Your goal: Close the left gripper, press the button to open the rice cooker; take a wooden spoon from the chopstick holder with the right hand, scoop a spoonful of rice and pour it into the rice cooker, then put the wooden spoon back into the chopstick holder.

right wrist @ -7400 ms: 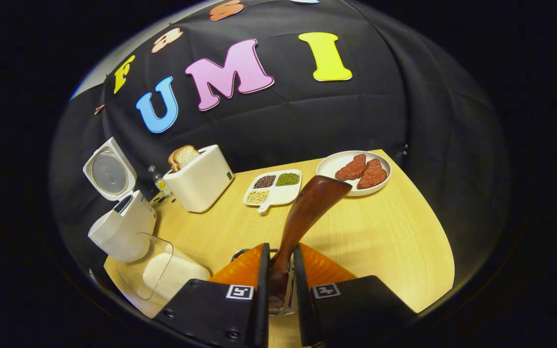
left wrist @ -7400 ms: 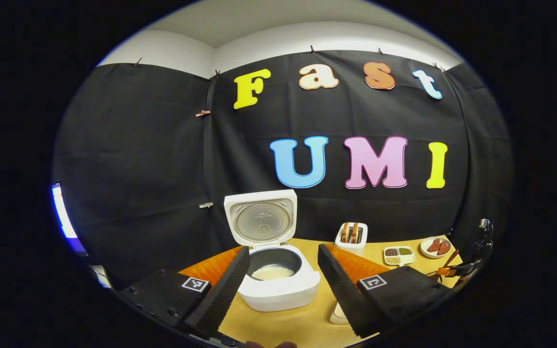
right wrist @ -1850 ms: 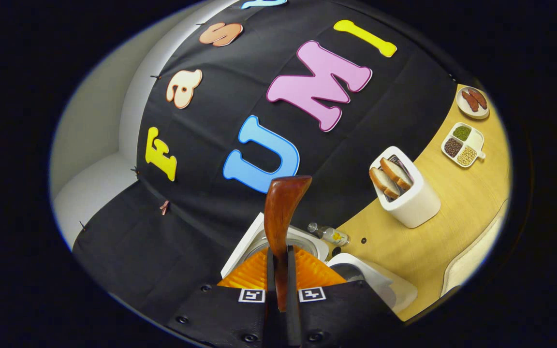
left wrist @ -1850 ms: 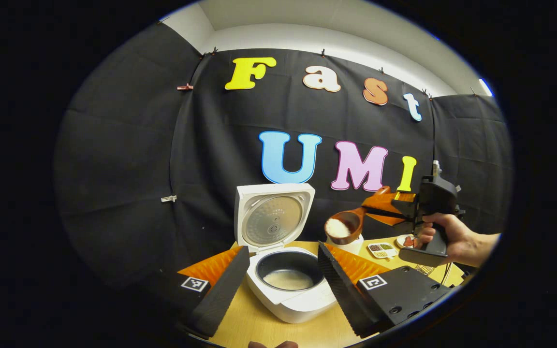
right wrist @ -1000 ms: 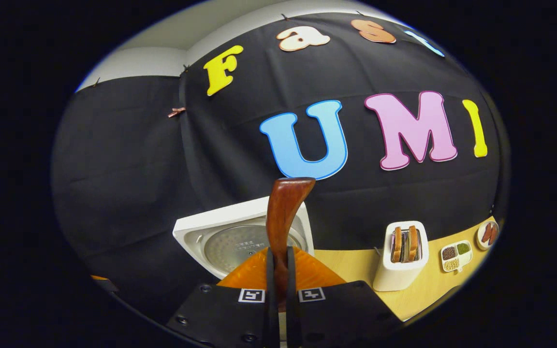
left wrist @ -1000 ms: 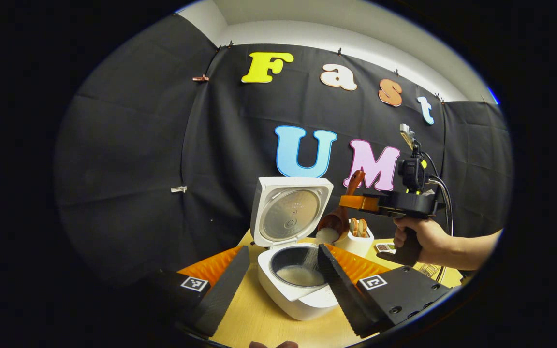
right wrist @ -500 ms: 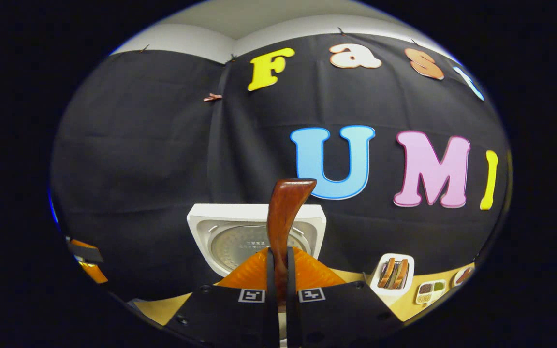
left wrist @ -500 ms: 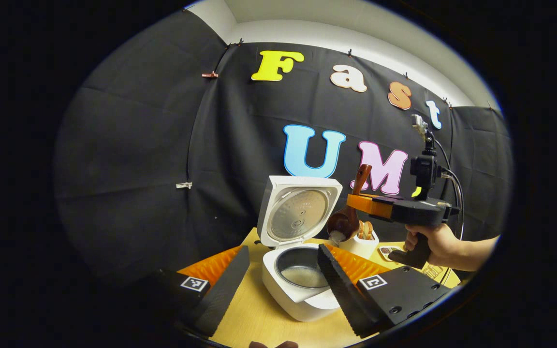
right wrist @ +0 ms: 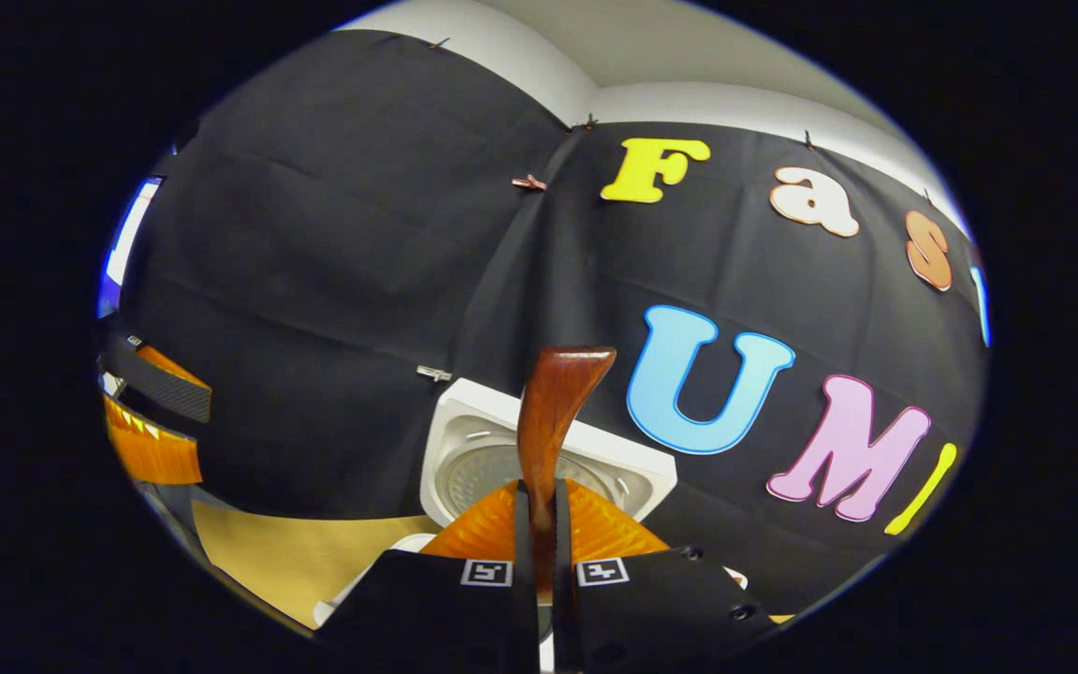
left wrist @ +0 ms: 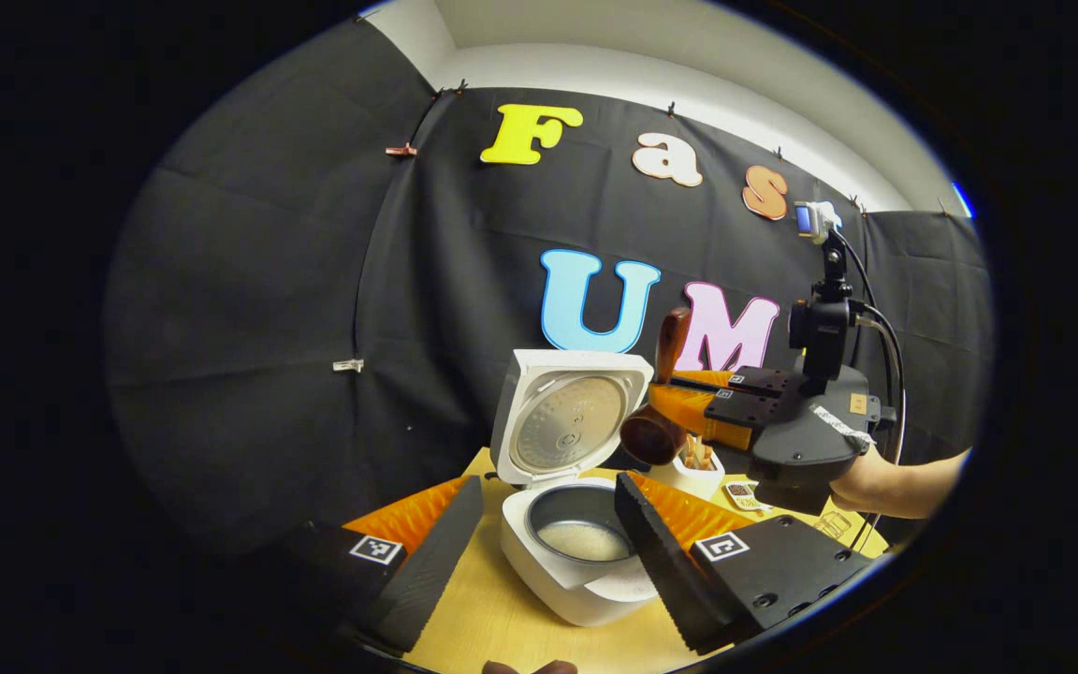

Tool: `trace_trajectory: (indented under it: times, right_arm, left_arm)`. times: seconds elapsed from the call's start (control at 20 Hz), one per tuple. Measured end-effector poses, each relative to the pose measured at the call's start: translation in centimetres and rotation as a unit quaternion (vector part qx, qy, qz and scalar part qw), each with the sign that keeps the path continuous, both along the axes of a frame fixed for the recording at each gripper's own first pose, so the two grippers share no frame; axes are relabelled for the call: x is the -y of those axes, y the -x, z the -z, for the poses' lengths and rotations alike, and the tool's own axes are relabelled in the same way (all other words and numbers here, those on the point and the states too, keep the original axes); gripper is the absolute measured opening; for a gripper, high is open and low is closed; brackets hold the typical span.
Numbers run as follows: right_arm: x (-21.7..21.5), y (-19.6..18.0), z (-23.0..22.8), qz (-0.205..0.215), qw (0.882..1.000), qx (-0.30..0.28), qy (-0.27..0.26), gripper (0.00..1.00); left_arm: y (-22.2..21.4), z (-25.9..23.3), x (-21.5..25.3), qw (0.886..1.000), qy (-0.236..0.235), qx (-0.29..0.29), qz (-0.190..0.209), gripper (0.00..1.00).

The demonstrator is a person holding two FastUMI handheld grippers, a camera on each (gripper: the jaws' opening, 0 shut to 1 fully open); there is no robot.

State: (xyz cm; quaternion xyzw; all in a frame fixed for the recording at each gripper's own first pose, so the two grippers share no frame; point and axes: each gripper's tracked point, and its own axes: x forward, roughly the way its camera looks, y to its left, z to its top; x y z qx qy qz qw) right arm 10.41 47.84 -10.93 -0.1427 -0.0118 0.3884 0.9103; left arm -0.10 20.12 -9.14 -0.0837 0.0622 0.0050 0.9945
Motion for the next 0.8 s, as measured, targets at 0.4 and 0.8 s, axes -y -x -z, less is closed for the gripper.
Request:
trace_trajectory:
  times: [0.4, 0.8]
  right_arm:
    - [1.1, -2.2, 2.6, 0.079, 0.966, -0.201, -0.145, 0.10]
    - [7.3, -3.6, -1.1, 0.113, 0.866, -0.344, -0.346, 0.11]
  left_arm:
    - [0.9, -0.2, 1.4, 1.000, -0.024, -0.001, 0.003, 0.97]
    - [2.5, -2.1, 4.7, 1.000, -0.015, 0.012, -0.015, 0.98]
